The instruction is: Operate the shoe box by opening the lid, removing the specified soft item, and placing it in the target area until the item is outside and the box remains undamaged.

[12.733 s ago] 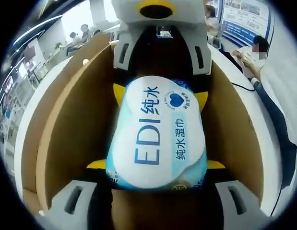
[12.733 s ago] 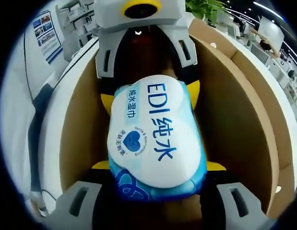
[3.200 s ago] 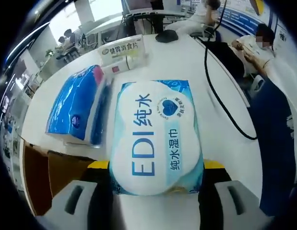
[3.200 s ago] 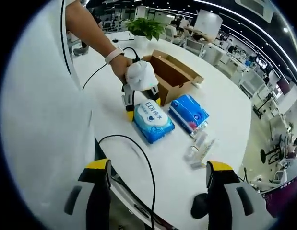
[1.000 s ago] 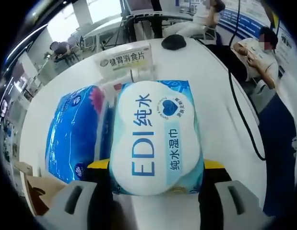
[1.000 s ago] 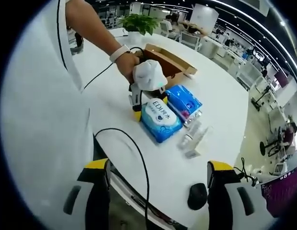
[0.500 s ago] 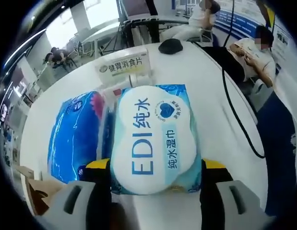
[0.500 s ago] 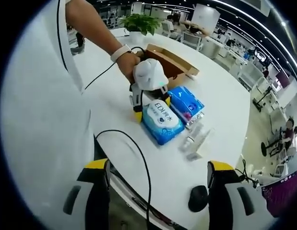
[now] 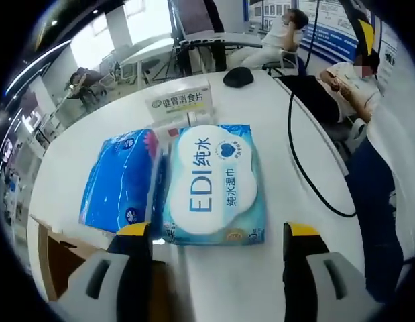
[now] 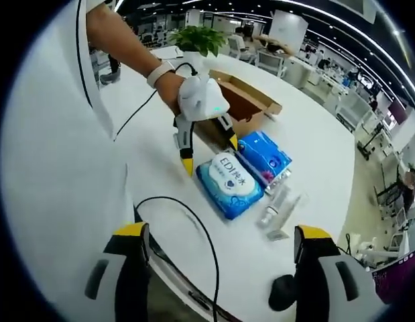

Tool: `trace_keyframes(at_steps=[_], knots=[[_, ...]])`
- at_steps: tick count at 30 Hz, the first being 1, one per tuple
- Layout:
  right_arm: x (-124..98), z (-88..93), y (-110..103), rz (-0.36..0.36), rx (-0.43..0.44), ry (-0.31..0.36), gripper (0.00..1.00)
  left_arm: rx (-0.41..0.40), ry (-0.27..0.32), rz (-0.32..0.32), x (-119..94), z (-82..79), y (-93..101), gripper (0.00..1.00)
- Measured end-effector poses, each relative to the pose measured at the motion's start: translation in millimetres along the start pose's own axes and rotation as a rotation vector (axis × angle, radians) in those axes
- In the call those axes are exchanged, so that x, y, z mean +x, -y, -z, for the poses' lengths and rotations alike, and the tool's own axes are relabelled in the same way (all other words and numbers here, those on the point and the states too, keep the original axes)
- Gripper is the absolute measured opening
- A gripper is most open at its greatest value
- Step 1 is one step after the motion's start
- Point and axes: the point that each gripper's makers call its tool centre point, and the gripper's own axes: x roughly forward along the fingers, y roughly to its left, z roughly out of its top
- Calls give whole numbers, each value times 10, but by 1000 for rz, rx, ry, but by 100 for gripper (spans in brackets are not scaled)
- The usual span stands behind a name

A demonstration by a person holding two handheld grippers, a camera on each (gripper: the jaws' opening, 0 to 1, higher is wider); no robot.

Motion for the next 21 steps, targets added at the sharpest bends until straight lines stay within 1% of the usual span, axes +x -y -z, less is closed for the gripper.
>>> trace_keyframes(at_steps=[3,6,10,13,16,19,21], knots=[[12,-39,1,4,-16,5,93,-27,34,2,-84,-32,30,86],[24,-70,6,5,-8,12,93,-32,42,5,-132,6,55,91],[43,-95,-7,4,3,19,94,-41,63,15,-180,-11,109,99],[51,-116,-24,4,10,25,94,-46,67,9,-238,-13,140,99],[62,-143,-39,4,22,34,94,-77,84,2,-309,0,157,99],[78,-185,-49,8,28,47,94,-96,106,-14,-417,7,171,99],[99,-199,-42,17,28,53,93,-120,114,-36,-502,30,156,99]])
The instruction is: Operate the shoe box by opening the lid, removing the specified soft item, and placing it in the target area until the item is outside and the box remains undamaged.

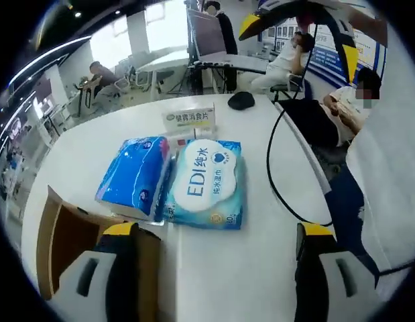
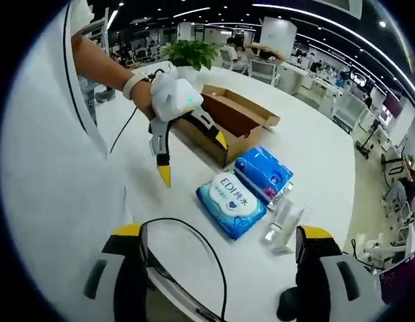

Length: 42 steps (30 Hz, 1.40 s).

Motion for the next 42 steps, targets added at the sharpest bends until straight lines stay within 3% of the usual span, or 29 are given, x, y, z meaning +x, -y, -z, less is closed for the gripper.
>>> trace_keyframes(at_steps=[2,5,15,29,34,42], knots=[[39,-22,10,14,-35,2,93,-21,-13,-26,-82,48,-28,99],[116,-123,-17,4,-11,31,93,-61,8,-76,-307,80,-74,99],[232,-281,-24,6,-4,70,93,-121,27,-166,-686,201,-203,99],[531,-618,-124,1,17,137,92,-204,3,-288,-1202,601,-282,99],[646,-848,-195,14,25,171,91,-249,21,-327,-1423,809,-306,99],[718,-961,-281,29,5,171,91,-293,33,-359,-1629,999,-323,99]])
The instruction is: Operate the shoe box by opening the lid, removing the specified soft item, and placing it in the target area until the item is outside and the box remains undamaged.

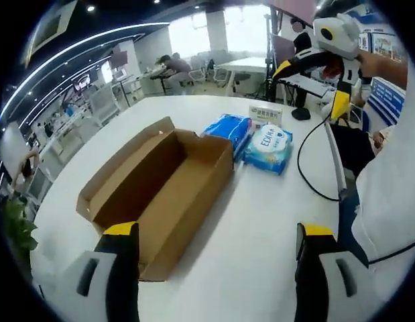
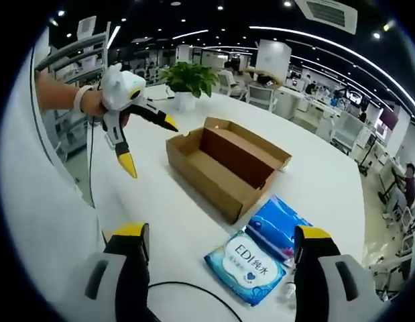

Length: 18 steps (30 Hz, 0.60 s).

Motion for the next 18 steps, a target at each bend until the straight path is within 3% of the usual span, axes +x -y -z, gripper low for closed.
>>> trace_keyframes(at_steps=[9,18], knots=[[147,-98,-68,13,34,11,91,-17,9,-19,-92,109,-76,99],[255,-226,-47,47,76,36,91,7,34,-30,-153,78,-124,96]])
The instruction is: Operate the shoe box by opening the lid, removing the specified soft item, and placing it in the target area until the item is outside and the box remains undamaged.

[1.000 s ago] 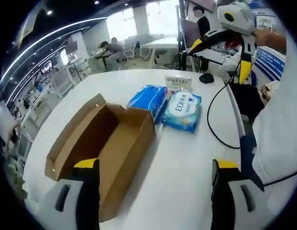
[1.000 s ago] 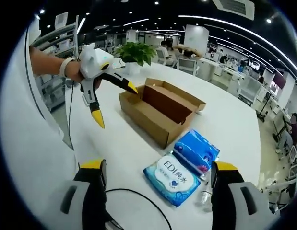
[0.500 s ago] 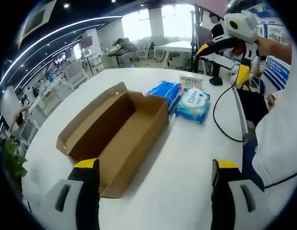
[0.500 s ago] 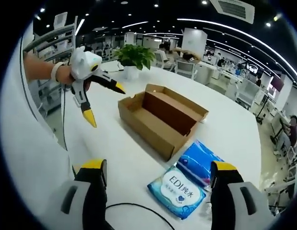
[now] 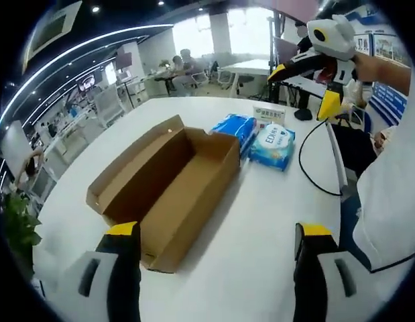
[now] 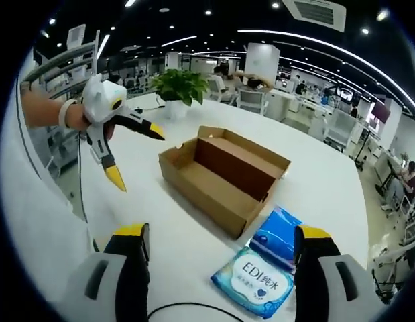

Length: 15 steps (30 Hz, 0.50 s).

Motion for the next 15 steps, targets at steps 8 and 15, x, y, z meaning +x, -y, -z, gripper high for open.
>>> trace_keyframes(at_steps=[8,15], knots=[[132,-135,-145,-2,13,-5,91,22,9,4,-56,40,-104,96],[221,-231,-262,47,25,-16,90,85,14,19,-134,183,-267,97]])
